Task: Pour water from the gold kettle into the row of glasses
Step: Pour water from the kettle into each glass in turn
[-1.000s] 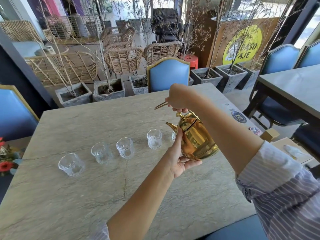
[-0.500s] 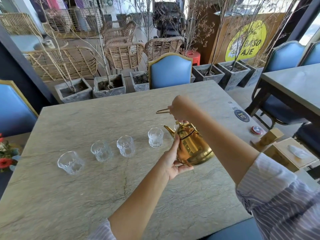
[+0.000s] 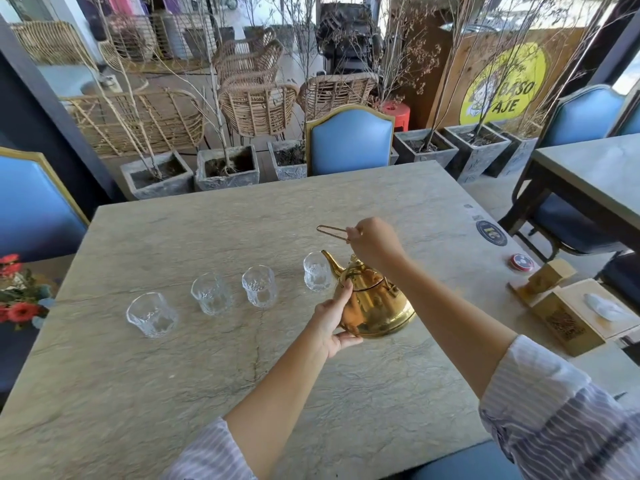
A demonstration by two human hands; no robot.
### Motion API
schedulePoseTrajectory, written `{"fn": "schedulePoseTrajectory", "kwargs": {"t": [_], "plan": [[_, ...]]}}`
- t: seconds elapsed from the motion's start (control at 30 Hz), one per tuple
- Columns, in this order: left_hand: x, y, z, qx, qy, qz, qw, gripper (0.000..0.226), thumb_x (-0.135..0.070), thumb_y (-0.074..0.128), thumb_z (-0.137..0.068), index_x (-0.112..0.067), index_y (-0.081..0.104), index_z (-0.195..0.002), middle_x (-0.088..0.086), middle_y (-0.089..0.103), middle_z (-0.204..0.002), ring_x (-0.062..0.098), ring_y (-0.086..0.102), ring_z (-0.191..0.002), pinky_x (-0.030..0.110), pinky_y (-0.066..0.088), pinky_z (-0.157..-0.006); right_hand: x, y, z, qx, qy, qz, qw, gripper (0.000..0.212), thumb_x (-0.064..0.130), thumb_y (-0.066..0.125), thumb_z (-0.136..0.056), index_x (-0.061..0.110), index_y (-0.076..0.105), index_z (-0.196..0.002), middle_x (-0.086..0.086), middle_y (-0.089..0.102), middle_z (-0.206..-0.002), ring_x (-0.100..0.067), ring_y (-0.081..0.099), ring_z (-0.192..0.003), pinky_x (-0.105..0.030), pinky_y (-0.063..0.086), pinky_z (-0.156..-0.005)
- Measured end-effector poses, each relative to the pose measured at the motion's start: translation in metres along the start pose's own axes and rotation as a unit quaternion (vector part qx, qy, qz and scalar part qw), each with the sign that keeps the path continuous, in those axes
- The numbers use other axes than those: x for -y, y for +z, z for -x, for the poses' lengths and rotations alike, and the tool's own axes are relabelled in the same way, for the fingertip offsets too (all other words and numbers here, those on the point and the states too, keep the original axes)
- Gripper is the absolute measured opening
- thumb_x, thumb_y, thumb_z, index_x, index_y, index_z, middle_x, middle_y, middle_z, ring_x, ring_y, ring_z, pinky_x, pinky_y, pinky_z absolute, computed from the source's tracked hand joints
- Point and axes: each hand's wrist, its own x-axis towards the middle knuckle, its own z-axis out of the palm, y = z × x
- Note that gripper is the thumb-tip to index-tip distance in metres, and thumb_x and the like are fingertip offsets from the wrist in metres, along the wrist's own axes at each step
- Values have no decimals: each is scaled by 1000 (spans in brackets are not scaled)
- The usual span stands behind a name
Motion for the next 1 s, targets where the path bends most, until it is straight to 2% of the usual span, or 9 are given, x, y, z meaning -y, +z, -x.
{"fn": "schedulePoseTrajectory", "kwargs": {"t": [0.1,0.27,0.37,0.43,0.57,0.7,0.8,0.9,1.0], "plan": [[0,-8,1,-32,5,6,999,87,-55,85,-64,-17,42,-130,21,56,-131,46,61,-114,60,56,-85,1,5,5,-17,-16,-14,1000,40,22,46,-94,-9,69,-85,-14,64,-66,-24,53,-56,-28,38,-50],[3,-24,6,-43,21,19,999,85,-57,83,-65,-17,45,-130,21,59,-127,42,65,-103,59,58,-85,16,10,11,0,-59,-31,998,36,18,46,-90,-8,70,-86,-20,71,-74,-25,54,-56,-29,39,-51],[4,-36,11,-49,29,30,998,86,-61,83,-63,-17,51,-130,20,62,-125,38,68,-91,53,62,-73,29,15,14,10,-89,-35,995,34,15,45,-89,-7,71,-87,-21,72,-79,-29,60,-62,-31,44,-54],[4,-44,16,-54,34,37,997,84,-62,82,-64,-17,53,-129,19,62,-126,37,68,-89,50,63,-68,39,19,17,17,-107,-35,994,34,16,44,-90,-6,71,-87,-20,72,-82,-33,64,-71,-34,49,-61],[4,-60,27,-57,34,46,997,66,-61,78,-70,-17,57,-114,20,61,-126,37,65,-88,53,61,-78,60,30,22,50,-119,-33,991,35,16,44,-93,-2,73,-87,-17,73,-83,-30,66,-72,-31,48,-60],[5,-71,34,-53,34,70,996,51,-61,75,-73,-20,56,-97,19,60,-118,40,60,-104,55,58,-88,81,41,21,88,-104,-16,991,34,14,44,-93,-2,73,-90,-16,73,-84,-27,65,-67,-24,43,-49],[3,-76,36,-57,29,88,994,54,-61,74,-74,-19,54,-101,18,59,-105,39,60,-101,57,56,-92,96,45,19,129,-87,19,988,27,9,47,-94,-5,71,-95,-15,70,-82,-23,60,-62,-25,44,-48],[1,-78,37,-59,30,104,992,66,-62,75,-73,-20,51,-119,18,59,-107,38,61,-100,57,56,-92,108,45,17,146,-84,20,985,27,11,48,-92,-4,69,-97,-18,71,-86,-24,61,-65,-33,52,-56],[-1,-77,39,-50,35,107,992,70,-64,73,-74,-17,52,-121,18,62,-108,37,63,-103,58,55,-92,119,45,15,161,-75,61,982,21,8,54,-93,-1,66,-78,-9,68,-66,-18,58,-45,-28,48,-43]]}}
